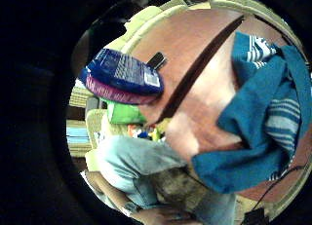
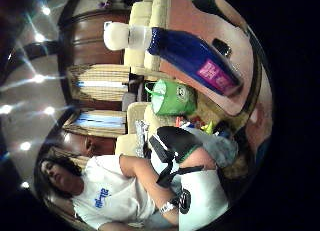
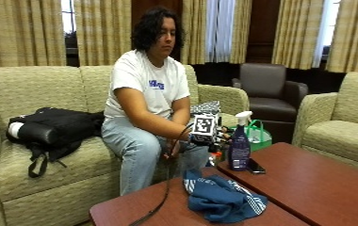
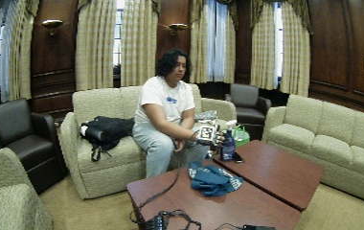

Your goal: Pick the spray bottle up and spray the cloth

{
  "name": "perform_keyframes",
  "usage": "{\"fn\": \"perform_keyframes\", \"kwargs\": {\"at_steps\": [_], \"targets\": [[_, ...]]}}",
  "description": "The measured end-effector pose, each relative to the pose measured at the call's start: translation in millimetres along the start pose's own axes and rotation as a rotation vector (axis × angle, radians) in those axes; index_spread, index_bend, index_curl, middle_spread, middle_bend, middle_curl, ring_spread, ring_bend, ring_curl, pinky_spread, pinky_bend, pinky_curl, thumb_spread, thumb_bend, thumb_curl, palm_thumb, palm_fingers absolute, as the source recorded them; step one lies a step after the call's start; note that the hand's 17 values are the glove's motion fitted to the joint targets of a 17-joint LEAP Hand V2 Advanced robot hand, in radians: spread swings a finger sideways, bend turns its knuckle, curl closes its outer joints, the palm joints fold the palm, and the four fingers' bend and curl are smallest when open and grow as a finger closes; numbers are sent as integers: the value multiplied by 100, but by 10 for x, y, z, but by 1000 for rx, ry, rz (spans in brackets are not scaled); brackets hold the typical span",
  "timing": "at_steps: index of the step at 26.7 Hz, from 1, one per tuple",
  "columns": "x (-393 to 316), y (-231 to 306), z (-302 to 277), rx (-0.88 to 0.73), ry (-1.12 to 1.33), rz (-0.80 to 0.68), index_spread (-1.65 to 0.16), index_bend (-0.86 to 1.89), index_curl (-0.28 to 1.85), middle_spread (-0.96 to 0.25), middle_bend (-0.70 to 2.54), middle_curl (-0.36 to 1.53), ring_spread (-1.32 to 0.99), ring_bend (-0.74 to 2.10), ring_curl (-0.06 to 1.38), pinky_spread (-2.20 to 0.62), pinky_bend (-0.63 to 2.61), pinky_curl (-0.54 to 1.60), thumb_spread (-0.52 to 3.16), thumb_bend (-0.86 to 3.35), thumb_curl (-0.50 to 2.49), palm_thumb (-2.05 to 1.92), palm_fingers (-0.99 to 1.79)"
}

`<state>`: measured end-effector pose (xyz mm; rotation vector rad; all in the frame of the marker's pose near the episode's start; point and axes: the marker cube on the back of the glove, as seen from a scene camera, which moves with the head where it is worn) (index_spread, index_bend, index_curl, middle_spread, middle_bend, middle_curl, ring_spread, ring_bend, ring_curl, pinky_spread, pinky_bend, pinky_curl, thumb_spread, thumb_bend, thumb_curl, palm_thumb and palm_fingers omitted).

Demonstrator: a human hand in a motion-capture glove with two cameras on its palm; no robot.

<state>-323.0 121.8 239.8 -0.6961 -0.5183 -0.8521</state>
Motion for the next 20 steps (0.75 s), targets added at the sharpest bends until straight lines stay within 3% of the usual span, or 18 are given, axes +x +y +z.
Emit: {"fn": "perform_keyframes", "kwargs": {"at_steps": [11, 20], "targets": [[-170, 648, -222, -69, 313, -161, -42, 16, 32, -13, 20, 36, -14, 33, 33, 16, 24, 33, 94, -3, 40, 51, 48], [-155, 1088, -441, -57, 298, -204, -42, 16, 32, -13, 20, 36, -14, 31, 33, 17, 19, 33, 96, -3, 37, 51, 53]]}}
